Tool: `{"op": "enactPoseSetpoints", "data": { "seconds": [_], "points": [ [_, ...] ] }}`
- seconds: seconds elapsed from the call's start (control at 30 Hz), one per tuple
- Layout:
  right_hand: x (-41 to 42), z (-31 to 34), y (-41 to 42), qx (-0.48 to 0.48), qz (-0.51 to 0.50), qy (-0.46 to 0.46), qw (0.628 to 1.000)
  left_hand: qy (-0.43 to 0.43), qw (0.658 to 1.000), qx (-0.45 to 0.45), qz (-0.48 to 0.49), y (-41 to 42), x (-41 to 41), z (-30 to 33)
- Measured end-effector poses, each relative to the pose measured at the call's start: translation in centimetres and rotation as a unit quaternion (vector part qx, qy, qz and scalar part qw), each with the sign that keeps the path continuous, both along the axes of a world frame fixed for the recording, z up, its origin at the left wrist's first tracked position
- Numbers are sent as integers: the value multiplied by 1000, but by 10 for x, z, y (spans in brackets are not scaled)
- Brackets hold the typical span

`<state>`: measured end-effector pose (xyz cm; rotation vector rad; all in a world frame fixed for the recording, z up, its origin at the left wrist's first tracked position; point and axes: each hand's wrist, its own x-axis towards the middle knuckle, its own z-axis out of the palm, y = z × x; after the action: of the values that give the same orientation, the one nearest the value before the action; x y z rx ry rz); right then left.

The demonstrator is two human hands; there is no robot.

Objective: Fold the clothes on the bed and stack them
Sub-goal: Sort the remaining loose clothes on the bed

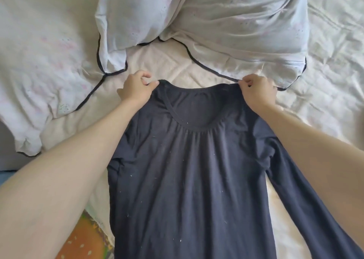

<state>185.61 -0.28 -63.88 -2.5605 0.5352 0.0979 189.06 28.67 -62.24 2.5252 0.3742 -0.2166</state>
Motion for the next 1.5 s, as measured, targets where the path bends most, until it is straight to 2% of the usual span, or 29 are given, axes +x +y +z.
{"op": "enactPoseSetpoints", "data": {
  "seconds": [0.2, 0.33, 0.43, 0.5, 0.73, 0.83, 0.9, 0.97, 1.17, 1.23, 1.33, 1.43, 1.5],
  "points": [
    [-32, -3, 20, -30, 48, -24, 998, 80, 996, -41, -4, 42, -24, -7],
    [-90, -8, 56, -14, 100, 15, 995, 154, 982, -103, 30, 77, -69, -8],
    [-133, -11, 89, -6, 104, 55, 993, 152, 980, -123, 29, 96, -98, -8],
    [-160, -11, 113, -5, 115, 70, 991, 132, 974, -177, 56, 104, -115, -8],
    [-257, -9, 188, -2, 190, 116, 975, 158, 904, -361, 163, 120, -162, -28],
    [-271, -20, 202, -23, 187, 172, 967, 160, 867, -431, 190, 136, -162, -31],
    [-271, -27, 207, -30, 171, 197, 965, 187, 870, -429, 153, 152, -157, -27],
    [-267, -30, 212, -34, 154, 217, 963, 206, 893, -386, 109, 170, -148, -20],
    [-256, -25, 223, -24, 103, 254, 961, 136, 952, -273, 25, 215, -98, 11],
    [-250, -19, 231, -27, 76, 262, 962, 139, 963, -232, -11, 225, -94, 11],
    [-243, -10, 252, -34, 51, 227, 972, 183, 961, -205, -34, 238, -109, 5],
    [-244, -3, 280, -46, 99, 163, 981, 222, 942, -251, 16, 251, -134, -4],
    [-248, -1, 297, -47, 140, 154, 977, 221, 930, -284, 72, 259, -151, -9]
  ]
}}
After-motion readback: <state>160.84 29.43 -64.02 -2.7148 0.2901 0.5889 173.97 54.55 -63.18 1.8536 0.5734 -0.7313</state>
